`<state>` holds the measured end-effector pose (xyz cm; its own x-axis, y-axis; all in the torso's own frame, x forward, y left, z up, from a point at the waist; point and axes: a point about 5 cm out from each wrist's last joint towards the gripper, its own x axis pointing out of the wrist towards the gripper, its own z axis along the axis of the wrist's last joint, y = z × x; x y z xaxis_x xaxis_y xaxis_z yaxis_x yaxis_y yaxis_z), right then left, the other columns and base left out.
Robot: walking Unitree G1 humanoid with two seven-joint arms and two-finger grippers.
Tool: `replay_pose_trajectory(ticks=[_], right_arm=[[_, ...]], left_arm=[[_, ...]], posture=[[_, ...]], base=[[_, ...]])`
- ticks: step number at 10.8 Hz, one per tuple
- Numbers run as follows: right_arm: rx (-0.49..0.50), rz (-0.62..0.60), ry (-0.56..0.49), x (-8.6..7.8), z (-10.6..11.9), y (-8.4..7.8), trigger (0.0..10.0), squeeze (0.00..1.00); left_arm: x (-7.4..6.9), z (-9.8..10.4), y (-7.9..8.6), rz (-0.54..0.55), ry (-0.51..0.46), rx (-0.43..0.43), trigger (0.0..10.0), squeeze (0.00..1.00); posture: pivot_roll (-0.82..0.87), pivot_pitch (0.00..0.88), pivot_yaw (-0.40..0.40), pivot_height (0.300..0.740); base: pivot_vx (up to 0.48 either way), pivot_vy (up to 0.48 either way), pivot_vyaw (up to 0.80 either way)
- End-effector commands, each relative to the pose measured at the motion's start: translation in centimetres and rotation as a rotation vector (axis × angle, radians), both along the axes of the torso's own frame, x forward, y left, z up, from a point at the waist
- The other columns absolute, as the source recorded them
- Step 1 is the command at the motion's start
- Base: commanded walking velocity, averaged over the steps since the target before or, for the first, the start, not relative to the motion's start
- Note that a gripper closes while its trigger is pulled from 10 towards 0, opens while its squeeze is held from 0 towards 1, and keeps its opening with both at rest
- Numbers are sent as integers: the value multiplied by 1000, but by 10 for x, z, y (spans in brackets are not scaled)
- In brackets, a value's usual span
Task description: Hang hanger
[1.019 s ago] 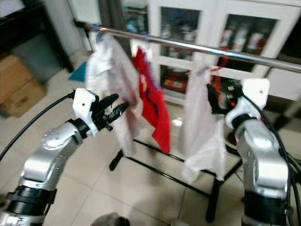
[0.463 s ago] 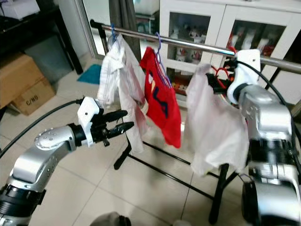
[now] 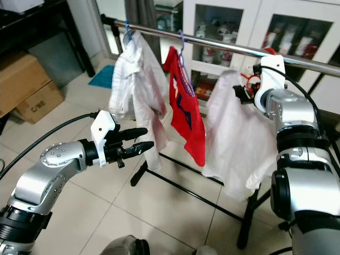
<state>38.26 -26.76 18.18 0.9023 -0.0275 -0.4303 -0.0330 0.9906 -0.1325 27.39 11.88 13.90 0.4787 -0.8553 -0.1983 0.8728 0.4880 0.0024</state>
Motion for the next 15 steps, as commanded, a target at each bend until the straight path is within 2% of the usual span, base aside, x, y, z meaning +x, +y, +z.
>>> replay_pose_trajectory(ticks=[1, 2, 3, 4, 5, 7, 9, 15], right_arm=[[-16, 8, -18, 3, 8, -4, 10000, 0], [-9, 16, -4, 2, 7, -7, 10000, 0], [-2, 39, -19, 1, 13, -18, 9255, 0], [1, 38, -24, 0, 18, -23, 2510, 0], [13, 41, -15, -1, 21, -27, 0, 0], [5, 38, 17, -3, 21, -32, 0, 0], [6, 46, 51, -4, 13, -29, 0, 0], [15, 31, 58, -4, 8, -28, 0, 0]], left_arm=[[2, 3, 1, -9, -7, 17, 10000, 0], [1, 3, 2, -13, -5, 20, 10000, 0], [0, 3, 3, -17, -2, 22, 10000, 0], [0, 3, 3, -19, 0, 21, 10000, 0], [0, 2, 1, -24, 3, 20, 10000, 0], [0, 2, -1, -34, 6, 18, 10000, 0], [0, 1, -2, -37, 9, 19, 10000, 0], [-2, 1, -1, -46, 13, 25, 10000, 0]], posture=[[-66, 0, 87, 740], [-63, 0, 86, 740], [-67, 0, 90, 740], [-67, 0, 90, 740], [-75, 0, 95, 740], [-82, 0, 96, 740], [-80, 0, 91, 740], [-78, 0, 86, 740]], base=[[0, 0, 0], [0, 0, 0], [0, 0, 0], [0, 0, 0], [0, 0, 0], [0, 0, 0], [0, 0, 0], [0, 0, 0]])
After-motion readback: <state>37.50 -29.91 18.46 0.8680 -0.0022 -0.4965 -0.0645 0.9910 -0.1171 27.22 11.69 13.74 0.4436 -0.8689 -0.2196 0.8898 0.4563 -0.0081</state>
